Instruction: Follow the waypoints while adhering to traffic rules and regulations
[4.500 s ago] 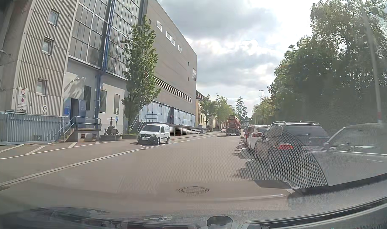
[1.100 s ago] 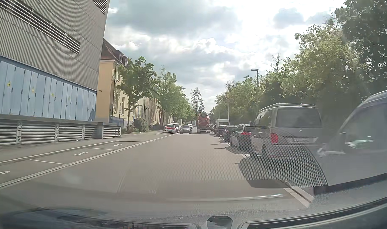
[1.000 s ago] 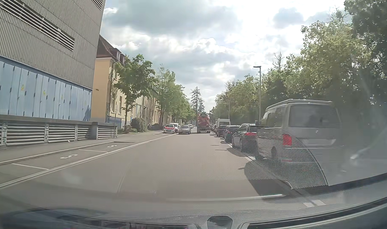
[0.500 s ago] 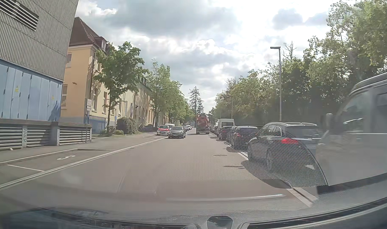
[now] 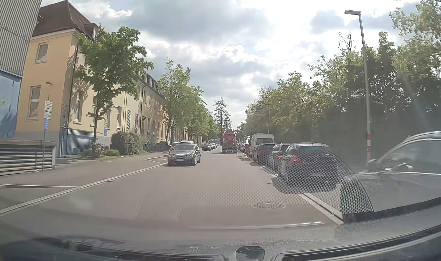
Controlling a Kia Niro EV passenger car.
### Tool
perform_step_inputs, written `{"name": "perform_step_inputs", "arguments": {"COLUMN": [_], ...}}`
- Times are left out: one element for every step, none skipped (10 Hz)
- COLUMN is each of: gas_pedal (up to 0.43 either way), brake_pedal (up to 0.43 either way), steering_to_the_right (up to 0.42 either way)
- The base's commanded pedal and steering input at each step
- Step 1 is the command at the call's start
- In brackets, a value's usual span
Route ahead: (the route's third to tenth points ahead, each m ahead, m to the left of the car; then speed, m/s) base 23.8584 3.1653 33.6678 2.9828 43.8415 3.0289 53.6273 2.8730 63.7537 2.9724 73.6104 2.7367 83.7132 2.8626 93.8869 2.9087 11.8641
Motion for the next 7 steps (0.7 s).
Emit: {"name": "perform_step_inputs", "arguments": {"gas_pedal": [0.067,0.067,0.067,0.079,0.079,0.079,0.079], "brake_pedal": [0.0,0.0,0.0,0.0,0.0,0.0,0.0], "steering_to_the_right": [0.005,0.005,0.005,0.005,0.005,0.004,0.004]}}
